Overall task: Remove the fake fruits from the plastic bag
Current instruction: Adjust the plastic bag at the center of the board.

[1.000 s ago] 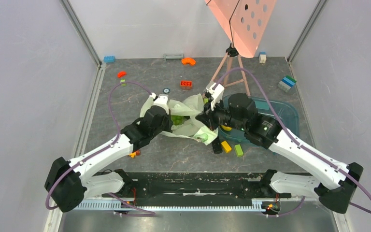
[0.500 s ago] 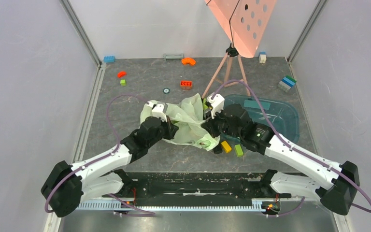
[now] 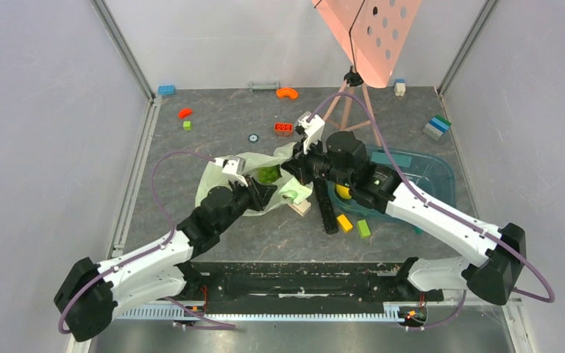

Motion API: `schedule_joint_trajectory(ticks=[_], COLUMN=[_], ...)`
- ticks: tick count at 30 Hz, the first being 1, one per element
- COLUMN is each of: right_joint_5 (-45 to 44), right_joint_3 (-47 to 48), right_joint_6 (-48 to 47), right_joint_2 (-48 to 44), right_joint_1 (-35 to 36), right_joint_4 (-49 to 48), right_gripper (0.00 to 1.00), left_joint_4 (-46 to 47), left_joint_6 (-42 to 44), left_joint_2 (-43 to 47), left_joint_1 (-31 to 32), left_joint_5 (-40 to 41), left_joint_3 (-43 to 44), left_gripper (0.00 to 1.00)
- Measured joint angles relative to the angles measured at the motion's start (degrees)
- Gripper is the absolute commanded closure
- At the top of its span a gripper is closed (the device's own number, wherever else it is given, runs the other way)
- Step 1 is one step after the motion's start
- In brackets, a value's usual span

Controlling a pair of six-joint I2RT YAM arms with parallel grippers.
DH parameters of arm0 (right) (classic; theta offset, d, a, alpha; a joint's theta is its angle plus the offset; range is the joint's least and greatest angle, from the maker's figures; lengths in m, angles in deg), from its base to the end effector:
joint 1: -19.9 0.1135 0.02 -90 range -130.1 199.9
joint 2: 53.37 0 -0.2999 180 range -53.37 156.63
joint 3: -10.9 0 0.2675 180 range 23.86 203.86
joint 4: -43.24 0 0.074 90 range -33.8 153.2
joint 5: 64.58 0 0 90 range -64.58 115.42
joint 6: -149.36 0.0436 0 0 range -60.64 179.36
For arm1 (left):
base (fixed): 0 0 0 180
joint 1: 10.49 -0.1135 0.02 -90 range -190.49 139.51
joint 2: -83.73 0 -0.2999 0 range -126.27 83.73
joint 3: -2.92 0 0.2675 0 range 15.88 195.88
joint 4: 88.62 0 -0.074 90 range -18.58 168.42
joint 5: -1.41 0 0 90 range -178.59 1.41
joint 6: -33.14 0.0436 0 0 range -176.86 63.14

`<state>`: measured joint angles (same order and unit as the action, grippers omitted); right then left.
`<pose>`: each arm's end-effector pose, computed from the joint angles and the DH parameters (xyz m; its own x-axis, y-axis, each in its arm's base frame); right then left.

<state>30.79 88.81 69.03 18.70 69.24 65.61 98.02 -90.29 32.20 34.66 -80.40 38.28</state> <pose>0.1965 0.2350 0.3926 -0.3194 -0.1152 -0.9406 -0.7710 0.6087 0.1873 0.1496 -0.1416 0.2544 -0.4295 -0.3415 -0.8360 0.4386 0.7304 -0.5236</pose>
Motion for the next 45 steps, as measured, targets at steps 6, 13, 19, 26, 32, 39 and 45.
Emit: schedule_joint_trajectory(ticks=[6, 13, 19, 26, 32, 39, 45], right_joint_5=[2.36, 3.13, 0.94, -3.50, -8.28, -12.96, -11.72], right_joint_3=[2.67, 2.67, 2.67, 2.67, 2.71, 2.73, 2.99], right_joint_6=[0.17, 0.46, 0.39, 0.17, -0.70, -2.14, -2.43], right_joint_2=[1.92, 1.92, 1.92, 2.69, 6.73, 8.39, 7.37], right_joint_1=[0.02, 0.44, 0.70, 0.66, -0.55, -3.15, -3.82], right_joint_4=[0.07, 0.15, 1.09, 1.81, 1.42, 1.70, 1.64], right_gripper=[0.96, 0.96, 0.96, 0.87, 0.46, 0.30, 0.27], left_joint_4=[3.06, 7.43, 9.55, 9.27, 9.22, 9.01, 8.50], left_joint_6=[0.04, 0.04, 0.07, -0.92, -3.19, -3.48, -3.48], left_joint_2=[-8.52, -22.08, -32.44, -43.39, -49.42, -54.90, -56.74], left_joint_1=[0.00, -0.02, -0.46, -5.11, -11.61, -13.60, -14.25], left_joint_5=[5.20, 10.51, 15.45, 13.84, 9.07, 5.95, 4.04], left_joint_3=[2.99, 10.05, 16.74, 25.59, 30.77, 35.65, 37.31], left_gripper=[0.64, 0.77, 0.77, 0.70, 0.65, 0.67, 0.68])
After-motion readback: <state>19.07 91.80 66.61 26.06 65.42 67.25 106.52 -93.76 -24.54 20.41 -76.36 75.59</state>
